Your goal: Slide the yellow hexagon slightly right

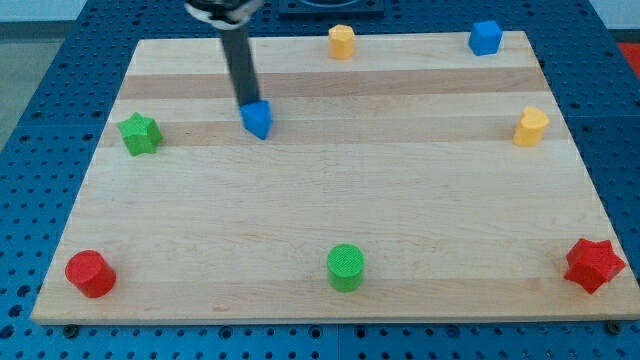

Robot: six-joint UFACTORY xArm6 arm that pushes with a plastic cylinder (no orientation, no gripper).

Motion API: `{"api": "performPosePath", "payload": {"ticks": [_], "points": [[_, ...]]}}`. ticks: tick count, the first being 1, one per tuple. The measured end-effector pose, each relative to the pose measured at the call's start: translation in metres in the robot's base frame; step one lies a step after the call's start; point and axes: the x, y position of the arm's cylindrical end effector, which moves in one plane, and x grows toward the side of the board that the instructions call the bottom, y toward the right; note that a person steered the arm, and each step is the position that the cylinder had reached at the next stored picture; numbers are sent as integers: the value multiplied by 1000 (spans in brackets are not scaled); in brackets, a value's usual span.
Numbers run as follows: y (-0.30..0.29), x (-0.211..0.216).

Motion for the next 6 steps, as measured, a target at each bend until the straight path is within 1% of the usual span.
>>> {"api": "performPosePath", "payload": {"ticks": [1, 2, 3, 4, 5, 6], "points": [[49, 26], [39, 1], [47, -46], [58, -113], [61, -160], [77, -160]]}}
